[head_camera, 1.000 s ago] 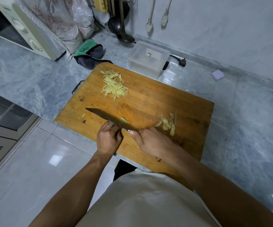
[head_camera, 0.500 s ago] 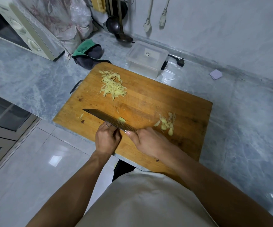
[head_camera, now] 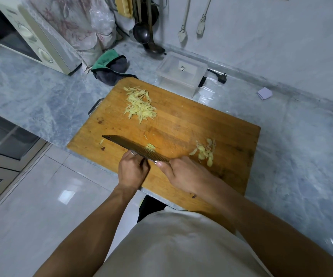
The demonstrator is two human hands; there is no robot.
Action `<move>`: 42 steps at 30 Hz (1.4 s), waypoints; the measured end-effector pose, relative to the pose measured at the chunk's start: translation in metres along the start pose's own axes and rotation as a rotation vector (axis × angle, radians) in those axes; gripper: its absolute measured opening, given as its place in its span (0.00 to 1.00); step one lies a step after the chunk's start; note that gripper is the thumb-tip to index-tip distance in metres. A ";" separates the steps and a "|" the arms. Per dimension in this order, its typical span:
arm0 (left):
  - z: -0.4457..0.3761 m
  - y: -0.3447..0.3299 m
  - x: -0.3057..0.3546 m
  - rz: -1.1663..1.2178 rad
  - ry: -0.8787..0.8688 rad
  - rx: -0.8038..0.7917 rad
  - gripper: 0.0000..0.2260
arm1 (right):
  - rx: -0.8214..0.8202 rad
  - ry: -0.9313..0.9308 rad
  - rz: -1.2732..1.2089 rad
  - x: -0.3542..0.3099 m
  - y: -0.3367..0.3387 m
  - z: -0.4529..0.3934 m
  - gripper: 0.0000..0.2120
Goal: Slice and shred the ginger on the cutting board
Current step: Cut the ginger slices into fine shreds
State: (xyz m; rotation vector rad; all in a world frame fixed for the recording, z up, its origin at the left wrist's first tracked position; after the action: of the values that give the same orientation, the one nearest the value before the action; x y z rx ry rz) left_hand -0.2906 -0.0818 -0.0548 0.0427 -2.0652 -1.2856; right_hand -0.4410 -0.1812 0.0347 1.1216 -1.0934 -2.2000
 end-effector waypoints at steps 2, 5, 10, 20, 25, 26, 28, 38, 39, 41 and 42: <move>0.000 -0.002 -0.001 0.007 -0.015 0.027 0.05 | 0.002 -0.004 -0.010 0.001 -0.001 -0.002 0.32; -0.001 -0.002 -0.001 0.027 -0.048 0.067 0.08 | 0.009 -0.006 -0.026 0.001 -0.003 -0.005 0.31; 0.000 -0.002 -0.001 0.020 -0.033 0.054 0.10 | 0.011 0.012 -0.030 0.002 0.000 -0.001 0.28; -0.001 -0.005 -0.002 0.019 -0.028 0.088 0.11 | -0.013 -0.020 -0.038 0.004 -0.001 -0.003 0.30; -0.001 -0.004 -0.003 0.005 -0.015 0.054 0.09 | -0.001 -0.006 -0.030 0.006 -0.006 -0.003 0.29; 0.000 -0.003 -0.002 -0.001 -0.010 0.042 0.08 | 0.006 -0.003 -0.033 0.007 -0.006 -0.001 0.29; 0.000 -0.003 -0.002 -0.013 -0.006 0.028 0.07 | 0.014 0.010 -0.037 0.007 -0.005 0.003 0.30; -0.002 -0.004 -0.002 0.016 -0.041 0.075 0.11 | -0.007 0.000 -0.054 0.007 -0.001 -0.003 0.31; -0.001 -0.004 -0.001 0.020 -0.032 0.063 0.11 | -0.011 -0.007 -0.053 0.007 -0.001 -0.004 0.31; -0.001 -0.005 -0.003 0.020 -0.013 0.048 0.10 | -0.020 -0.013 -0.040 0.006 -0.001 -0.006 0.30; 0.000 -0.005 -0.004 0.016 -0.007 0.045 0.10 | -0.019 -0.011 -0.029 0.006 -0.002 -0.006 0.30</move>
State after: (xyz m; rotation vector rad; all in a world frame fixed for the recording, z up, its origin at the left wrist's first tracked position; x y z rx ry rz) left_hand -0.2893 -0.0834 -0.0607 0.0425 -2.0965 -1.2312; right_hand -0.4400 -0.1868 0.0281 1.1258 -1.0653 -2.2360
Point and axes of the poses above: each hand's wrist, its own z-axis away from the middle knuckle, its own y-axis out of the back of the hand, x = y × z, the point moved 1 cm from there along -z, towards the middle knuckle, and after that the axes turned 1 degree about z, right-handed, at the moved point
